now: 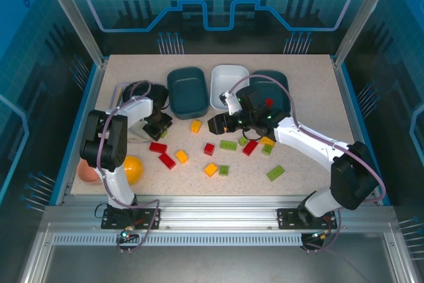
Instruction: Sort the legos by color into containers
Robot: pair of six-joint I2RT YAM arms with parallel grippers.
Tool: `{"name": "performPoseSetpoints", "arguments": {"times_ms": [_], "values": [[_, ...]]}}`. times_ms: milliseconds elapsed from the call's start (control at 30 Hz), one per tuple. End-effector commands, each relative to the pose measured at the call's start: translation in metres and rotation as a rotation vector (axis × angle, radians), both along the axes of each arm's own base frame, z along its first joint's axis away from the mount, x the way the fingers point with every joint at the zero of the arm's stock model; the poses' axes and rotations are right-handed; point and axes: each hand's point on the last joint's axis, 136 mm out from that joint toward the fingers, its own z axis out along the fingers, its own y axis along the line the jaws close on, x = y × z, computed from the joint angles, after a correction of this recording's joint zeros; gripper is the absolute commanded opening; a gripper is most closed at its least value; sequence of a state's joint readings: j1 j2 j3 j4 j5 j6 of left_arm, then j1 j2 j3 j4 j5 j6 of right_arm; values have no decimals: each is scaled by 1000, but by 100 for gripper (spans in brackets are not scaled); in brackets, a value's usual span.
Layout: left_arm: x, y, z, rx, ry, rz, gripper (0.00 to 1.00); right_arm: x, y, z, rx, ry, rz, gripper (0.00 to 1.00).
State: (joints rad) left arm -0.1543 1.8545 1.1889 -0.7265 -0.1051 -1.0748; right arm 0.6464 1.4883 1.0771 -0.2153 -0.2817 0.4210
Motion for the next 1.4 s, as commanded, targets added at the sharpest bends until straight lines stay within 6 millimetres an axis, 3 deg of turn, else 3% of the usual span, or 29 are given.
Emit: {"name": "performPoseSetpoints", "arguments": {"times_ms": [0, 167, 400, 500, 633, 800, 967, 1133, 1367], "values": [[8, 6, -1, 32, -21, 15, 37, 1, 0, 12, 12, -18, 5, 68], [6, -3, 26, 46, -77, -14, 31, 6, -7, 23, 18, -45, -36, 68], [-8, -25, 95, 62, -215, -72, 29, 25, -45, 38, 33, -97, -233, 68], [6, -30, 117, 66, -283, -114, 30, 33, -63, 36, 53, -89, -324, 68], [56, -52, 134, 48, -377, -267, 31, 41, -81, 30, 79, -50, -413, 68], [119, -78, 112, -6, -367, -410, 34, 45, -102, 20, 60, -1, -520, 68], [167, -84, 79, -4, -317, -455, 37, 38, -125, 9, 16, 50, -612, 68], [182, -84, 40, -36, -238, -456, 41, 14, -167, -19, -127, 152, -736, 67], [182, -93, 35, -79, -232, -487, 58, -17, -209, -49, -205, 234, -832, 67]]}}
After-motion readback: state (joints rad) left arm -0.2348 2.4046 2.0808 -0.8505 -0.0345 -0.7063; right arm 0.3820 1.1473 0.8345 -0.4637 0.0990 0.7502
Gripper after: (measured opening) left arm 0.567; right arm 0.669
